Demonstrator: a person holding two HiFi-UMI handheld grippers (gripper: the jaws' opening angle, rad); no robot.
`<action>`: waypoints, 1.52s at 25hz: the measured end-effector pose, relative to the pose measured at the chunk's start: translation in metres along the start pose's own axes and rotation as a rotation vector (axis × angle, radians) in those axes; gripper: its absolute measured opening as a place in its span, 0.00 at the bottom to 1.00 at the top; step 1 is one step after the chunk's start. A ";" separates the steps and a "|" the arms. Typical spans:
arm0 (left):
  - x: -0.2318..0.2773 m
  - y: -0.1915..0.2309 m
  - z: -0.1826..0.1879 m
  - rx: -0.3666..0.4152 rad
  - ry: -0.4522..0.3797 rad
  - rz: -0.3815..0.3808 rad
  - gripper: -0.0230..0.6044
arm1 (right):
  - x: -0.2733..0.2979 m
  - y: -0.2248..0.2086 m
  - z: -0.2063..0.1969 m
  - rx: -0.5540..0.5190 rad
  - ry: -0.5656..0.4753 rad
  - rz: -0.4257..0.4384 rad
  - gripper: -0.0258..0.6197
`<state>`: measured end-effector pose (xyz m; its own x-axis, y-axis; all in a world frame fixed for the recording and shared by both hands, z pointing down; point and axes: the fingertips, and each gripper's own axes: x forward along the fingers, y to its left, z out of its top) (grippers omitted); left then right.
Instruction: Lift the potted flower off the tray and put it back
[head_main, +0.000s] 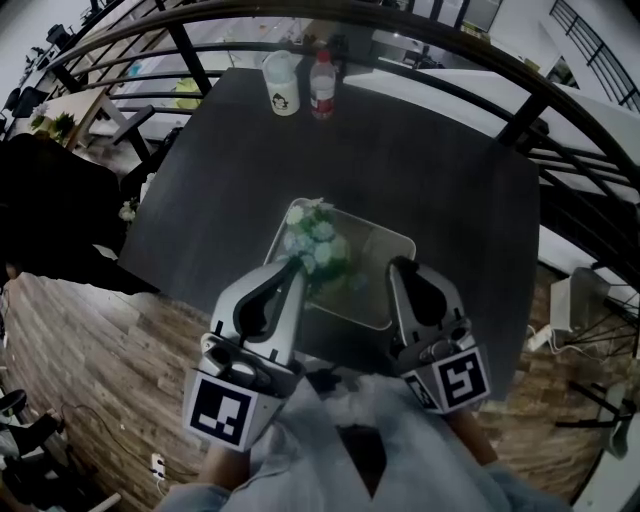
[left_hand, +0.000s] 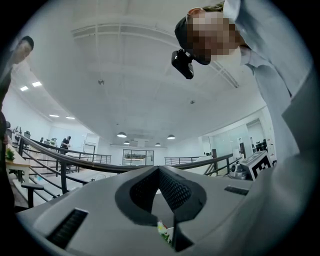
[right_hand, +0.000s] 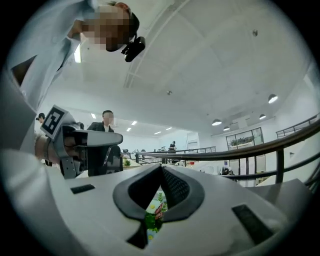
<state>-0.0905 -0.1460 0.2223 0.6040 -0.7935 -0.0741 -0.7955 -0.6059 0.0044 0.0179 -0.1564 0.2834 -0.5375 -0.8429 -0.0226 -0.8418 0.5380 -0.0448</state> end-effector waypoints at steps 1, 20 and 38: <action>0.000 0.000 0.001 0.001 -0.002 -0.001 0.04 | 0.000 0.000 0.001 -0.007 0.000 0.002 0.04; 0.004 -0.008 0.004 -0.003 -0.018 -0.025 0.04 | -0.007 -0.008 0.015 -0.051 -0.003 -0.028 0.04; 0.003 -0.008 0.003 -0.010 -0.014 -0.023 0.04 | -0.007 -0.004 0.015 -0.080 0.017 -0.019 0.04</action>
<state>-0.0823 -0.1429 0.2195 0.6214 -0.7785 -0.0885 -0.7808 -0.6247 0.0124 0.0253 -0.1530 0.2689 -0.5216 -0.8532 -0.0052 -0.8528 0.5211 0.0350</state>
